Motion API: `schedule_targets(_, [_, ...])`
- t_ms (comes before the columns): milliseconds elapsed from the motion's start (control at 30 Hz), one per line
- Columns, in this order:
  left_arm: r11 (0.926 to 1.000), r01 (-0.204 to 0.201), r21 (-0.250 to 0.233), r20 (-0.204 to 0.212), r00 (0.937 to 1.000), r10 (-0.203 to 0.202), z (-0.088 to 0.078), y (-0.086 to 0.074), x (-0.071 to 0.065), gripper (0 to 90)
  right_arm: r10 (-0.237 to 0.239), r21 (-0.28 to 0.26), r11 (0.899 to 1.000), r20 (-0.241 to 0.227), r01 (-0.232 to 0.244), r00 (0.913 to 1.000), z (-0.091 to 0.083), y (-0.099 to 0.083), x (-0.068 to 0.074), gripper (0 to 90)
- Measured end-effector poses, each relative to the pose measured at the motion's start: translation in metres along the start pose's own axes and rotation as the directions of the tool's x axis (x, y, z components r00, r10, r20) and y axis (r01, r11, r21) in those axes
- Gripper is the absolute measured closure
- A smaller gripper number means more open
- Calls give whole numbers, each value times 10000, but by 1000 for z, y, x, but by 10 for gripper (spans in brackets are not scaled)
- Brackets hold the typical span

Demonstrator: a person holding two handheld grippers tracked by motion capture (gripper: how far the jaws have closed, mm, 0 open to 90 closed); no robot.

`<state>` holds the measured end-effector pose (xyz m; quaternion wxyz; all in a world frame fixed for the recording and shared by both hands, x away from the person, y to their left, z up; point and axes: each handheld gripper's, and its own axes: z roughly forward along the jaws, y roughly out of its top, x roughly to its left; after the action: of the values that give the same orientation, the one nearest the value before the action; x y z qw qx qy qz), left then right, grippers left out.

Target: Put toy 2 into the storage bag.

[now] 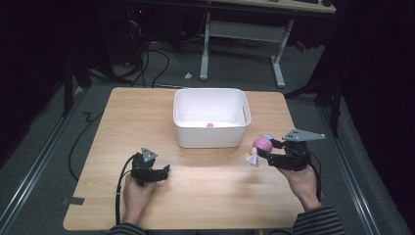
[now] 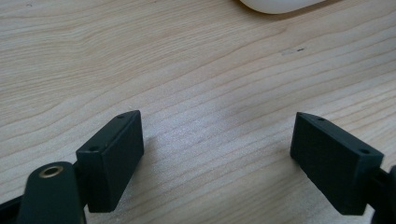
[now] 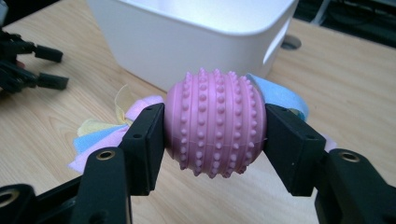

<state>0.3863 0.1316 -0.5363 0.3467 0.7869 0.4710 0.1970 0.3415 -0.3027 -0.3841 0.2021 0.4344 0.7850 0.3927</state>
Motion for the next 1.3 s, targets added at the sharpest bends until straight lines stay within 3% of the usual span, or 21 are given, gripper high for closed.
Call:
schedule_targets(133, [10000, 30, 6, -48, 10000, -30, 1, 1, 0, 175, -13, -138, 9999, -547, 5, 9985, -2, 16, -5, 415])
schedule_targets(267, [10000, 13, 16, -48, 10000, -13, 1, 1, 0, 172, 343, 158, 9993, -731, -333, 9967, 2, 32, -16, 415])
schedule_targets(367, [10000, 15, 18, -39, 10000, -15, 0, 1, 0, 172, 388, 30, 9992, -878, -387, 9954, 2, 38, -16, 415])
schedule_targets(467, [10000, 17, 16, -47, 10000, -17, 0, 0, 0, 173, 705, -196, 9970, -1480, -742, 9865, 3, 42, -15, 415])
schedule_targets(833, [10000, 15, -6, -24, 10000, -15, 0, 0, 0, 180, 276, -418, 9986, -1240, -330, 9919, 12, 78, -12, 413])
schedule_targets(1300, [10000, 23, -5, -58, 10000, -23, 0, 0, 0, 181, 8, -134, 9999, -1306, -26, 9914, 53, 106, -2, 412])
